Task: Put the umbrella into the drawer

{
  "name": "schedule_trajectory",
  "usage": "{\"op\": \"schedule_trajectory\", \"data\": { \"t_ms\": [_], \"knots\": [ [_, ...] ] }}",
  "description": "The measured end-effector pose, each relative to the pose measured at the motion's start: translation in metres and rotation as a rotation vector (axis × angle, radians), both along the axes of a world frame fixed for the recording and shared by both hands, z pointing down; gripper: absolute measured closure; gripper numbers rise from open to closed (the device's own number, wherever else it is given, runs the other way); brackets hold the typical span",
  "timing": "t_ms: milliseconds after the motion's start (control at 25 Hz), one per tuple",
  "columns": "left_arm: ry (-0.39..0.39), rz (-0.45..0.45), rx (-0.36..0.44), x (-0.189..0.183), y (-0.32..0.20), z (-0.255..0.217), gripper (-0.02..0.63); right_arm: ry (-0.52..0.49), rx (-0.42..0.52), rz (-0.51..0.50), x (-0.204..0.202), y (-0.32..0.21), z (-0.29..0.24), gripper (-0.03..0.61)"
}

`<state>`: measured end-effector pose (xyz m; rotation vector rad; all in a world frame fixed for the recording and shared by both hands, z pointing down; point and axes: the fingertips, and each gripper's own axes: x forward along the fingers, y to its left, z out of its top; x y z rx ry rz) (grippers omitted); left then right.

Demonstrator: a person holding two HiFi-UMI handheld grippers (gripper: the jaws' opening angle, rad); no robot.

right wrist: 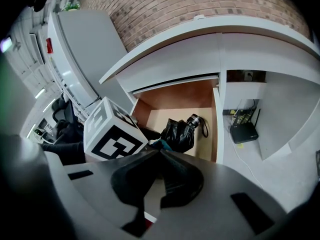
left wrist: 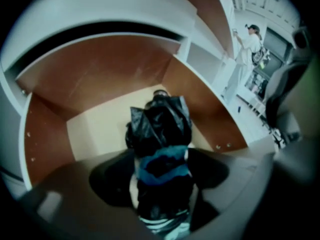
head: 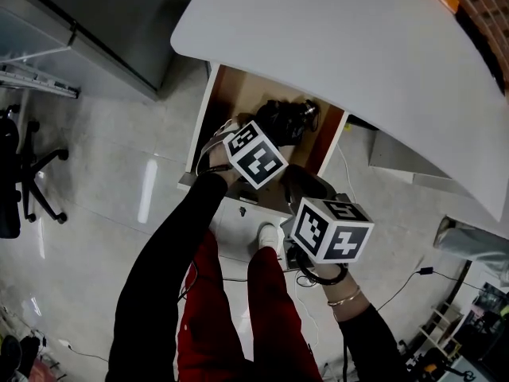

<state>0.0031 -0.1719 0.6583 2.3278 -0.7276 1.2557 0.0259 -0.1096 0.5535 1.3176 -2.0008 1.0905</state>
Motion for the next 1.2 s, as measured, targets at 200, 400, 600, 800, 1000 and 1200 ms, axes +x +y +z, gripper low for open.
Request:
{"op": "schedule_trajectory", "data": {
  "t_ms": [200, 400, 600, 800, 1000, 1200],
  "knots": [
    [0.049, -0.017, 0.071, -0.003, -0.009, -0.03, 0.296, 0.002, 0.01, 0.005, 0.0, -0.001, -0.008, 0.572],
    [0.116, -0.064, 0.12, -0.007, -0.018, -0.058, 0.361, -0.002, 0.035, -0.012, -0.004, -0.004, -0.021, 0.572],
    [0.18, -0.112, 0.149, -0.009, -0.019, -0.083, 0.413, 0.004, 0.056, -0.023, -0.005, -0.007, -0.032, 0.572],
    [0.222, -0.171, 0.178, -0.018, -0.011, -0.104, 0.476, -0.001, 0.076, -0.034, -0.005, -0.008, -0.046, 0.572],
    [0.274, -0.242, 0.217, -0.03, -0.002, -0.135, 0.554, -0.012, 0.117, -0.051, -0.007, -0.009, -0.067, 0.572],
    [0.331, -0.33, 0.212, -0.042, 0.01, -0.163, 0.609, -0.036, 0.151, -0.061, -0.01, -0.006, -0.093, 0.572]
  ]
}}
